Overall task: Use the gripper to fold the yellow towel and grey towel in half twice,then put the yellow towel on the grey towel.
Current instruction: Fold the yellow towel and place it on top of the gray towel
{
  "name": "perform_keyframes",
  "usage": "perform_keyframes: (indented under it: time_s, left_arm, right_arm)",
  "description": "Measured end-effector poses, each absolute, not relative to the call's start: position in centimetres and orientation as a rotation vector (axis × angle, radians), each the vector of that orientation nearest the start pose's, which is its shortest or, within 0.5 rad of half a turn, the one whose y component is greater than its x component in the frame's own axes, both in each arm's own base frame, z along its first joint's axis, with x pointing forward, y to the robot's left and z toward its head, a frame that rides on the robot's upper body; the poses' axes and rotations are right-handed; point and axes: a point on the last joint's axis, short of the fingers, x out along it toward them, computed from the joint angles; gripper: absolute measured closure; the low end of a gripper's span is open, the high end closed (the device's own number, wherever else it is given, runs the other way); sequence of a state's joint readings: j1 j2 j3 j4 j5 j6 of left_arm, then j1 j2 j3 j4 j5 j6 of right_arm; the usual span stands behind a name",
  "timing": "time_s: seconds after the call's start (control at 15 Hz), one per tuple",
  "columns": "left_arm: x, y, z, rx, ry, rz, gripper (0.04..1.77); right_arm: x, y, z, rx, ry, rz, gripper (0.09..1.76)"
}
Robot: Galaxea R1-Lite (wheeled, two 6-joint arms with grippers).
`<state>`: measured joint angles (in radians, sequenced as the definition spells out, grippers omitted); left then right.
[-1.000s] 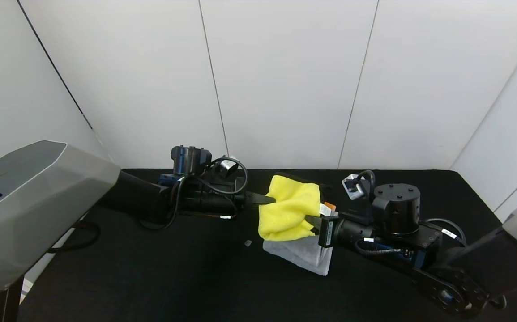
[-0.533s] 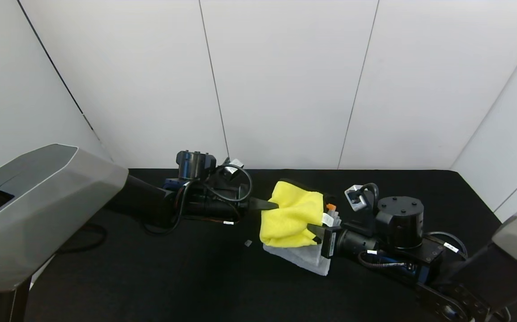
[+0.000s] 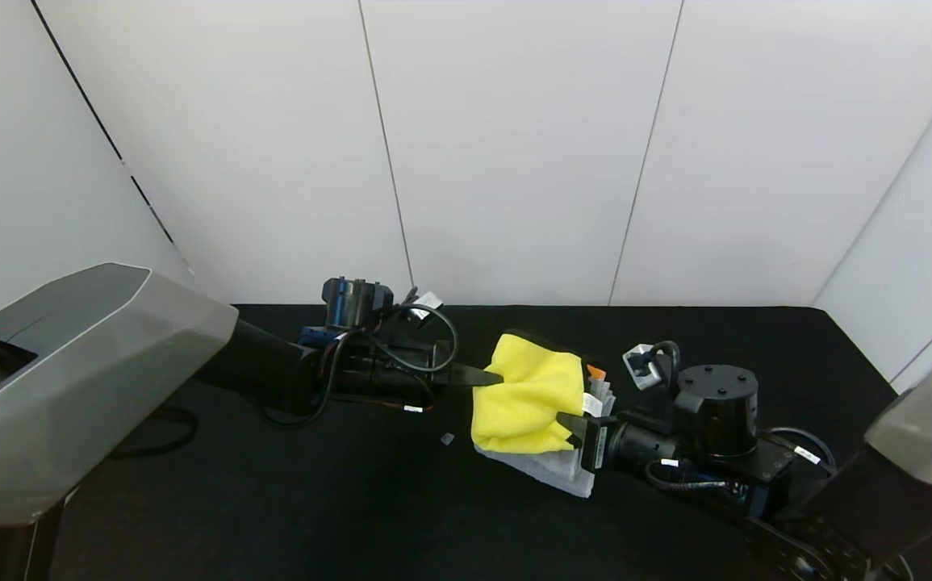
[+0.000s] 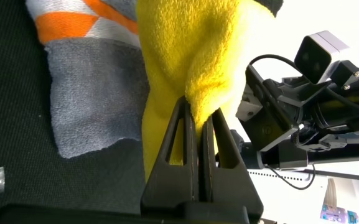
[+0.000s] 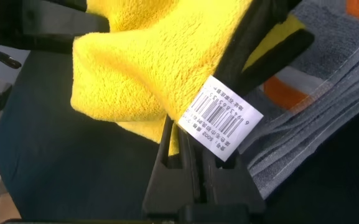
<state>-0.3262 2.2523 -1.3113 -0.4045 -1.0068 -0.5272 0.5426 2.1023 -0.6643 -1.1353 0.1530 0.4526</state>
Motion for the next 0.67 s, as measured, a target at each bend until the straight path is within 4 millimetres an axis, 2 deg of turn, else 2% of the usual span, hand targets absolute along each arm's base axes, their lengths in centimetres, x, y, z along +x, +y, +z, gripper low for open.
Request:
perform_keyframes:
  time_s: [0.67]
  left_arm:
    - [40.6,-15.7,8.7,-0.632,0.884,-1.131,1.67]
  right_arm:
    - [30.0,18.1,5.2,0.376,0.479,0.599,1.70]
